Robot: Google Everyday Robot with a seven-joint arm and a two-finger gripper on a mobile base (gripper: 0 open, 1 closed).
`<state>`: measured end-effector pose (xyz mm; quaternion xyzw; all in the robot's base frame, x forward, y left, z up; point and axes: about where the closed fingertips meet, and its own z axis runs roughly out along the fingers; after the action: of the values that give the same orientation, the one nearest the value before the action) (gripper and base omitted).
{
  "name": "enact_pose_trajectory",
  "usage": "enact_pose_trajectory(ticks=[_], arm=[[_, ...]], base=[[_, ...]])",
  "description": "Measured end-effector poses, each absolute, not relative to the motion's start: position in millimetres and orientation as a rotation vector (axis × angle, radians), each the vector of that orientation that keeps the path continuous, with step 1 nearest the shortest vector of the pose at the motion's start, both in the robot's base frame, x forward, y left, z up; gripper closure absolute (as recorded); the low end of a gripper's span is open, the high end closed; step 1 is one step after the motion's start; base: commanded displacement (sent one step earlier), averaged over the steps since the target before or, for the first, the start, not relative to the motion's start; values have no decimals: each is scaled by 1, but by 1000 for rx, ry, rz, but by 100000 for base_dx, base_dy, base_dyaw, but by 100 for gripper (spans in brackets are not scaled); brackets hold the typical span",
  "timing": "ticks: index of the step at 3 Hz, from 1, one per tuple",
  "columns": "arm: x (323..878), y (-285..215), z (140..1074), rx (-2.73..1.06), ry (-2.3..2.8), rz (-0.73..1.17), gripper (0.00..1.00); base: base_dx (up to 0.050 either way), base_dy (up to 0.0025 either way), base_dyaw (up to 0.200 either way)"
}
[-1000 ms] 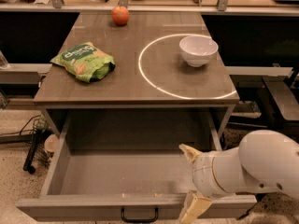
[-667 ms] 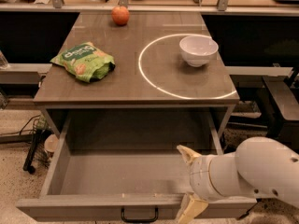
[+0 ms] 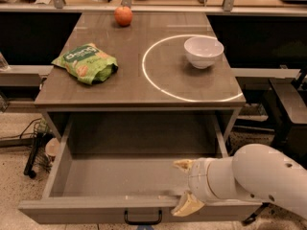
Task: Close top drawer
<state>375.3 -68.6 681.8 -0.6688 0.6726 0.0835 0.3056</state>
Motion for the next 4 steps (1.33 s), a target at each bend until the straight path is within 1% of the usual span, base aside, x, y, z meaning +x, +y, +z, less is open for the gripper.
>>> enact_pose_trajectory(ticks=[1,2,3,4], arm=[[380,-66,684,-1772,1766,211,72],[394,-61,692,-1775,1733,187,95],[408,-53,701,-1775,1701,177,92],[421,-44,708,-1760,1676,175,69]], base=[[0,0,0],[0,0,0],[0,0,0],[0,0,0]])
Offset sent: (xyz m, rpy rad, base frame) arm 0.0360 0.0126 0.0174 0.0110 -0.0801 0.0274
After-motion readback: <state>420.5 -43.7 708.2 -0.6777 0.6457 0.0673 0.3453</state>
